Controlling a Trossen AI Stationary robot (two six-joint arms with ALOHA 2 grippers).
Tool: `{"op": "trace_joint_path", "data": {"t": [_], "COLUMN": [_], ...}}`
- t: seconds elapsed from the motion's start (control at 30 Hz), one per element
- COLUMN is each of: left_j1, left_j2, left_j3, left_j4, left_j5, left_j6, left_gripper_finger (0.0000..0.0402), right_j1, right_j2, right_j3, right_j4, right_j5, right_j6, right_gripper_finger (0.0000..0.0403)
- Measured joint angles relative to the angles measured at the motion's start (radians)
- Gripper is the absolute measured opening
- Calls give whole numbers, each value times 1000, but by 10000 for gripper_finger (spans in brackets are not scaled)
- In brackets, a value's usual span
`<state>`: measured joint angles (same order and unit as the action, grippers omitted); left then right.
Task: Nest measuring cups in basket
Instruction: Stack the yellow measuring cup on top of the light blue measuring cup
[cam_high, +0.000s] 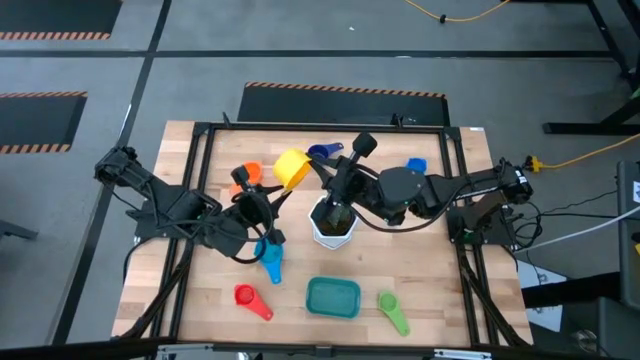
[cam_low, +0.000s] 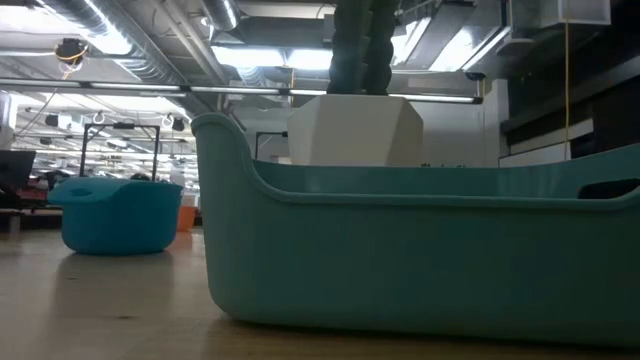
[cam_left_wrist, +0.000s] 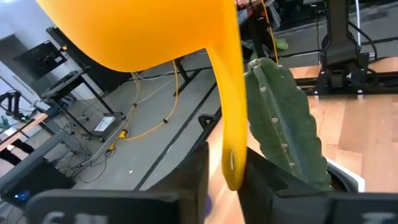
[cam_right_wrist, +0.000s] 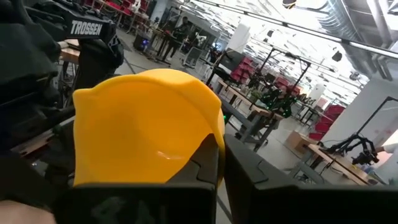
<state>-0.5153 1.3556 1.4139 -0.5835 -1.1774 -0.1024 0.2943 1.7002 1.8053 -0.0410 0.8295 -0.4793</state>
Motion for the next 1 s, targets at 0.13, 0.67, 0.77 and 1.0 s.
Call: {"op": "trace_joint_path", "data": {"t": [0.13,0.67,0.77,1.0], "left_j1": [0,0,0,2], "left_j2": [0,0,0,0], "left_j3": [0,0,0,0], "left_j4": [0,0,0,6], "left_j5": [31,40,40,42], "left_j6": [0,-1,-3,-1], "left_gripper_finger": [11,3,3,2], "right_j1": [0,-5,-5,61], "right_j2": [0,0,-3,-63], "right_j3": [0,0,-1,-4], "right_j4": [-1,-2,-3,-69], "right_j5": [0,-9,13,275], "right_j6": [0,-4,-21,-26], "right_gripper_finger": [15,110,140,170]}}
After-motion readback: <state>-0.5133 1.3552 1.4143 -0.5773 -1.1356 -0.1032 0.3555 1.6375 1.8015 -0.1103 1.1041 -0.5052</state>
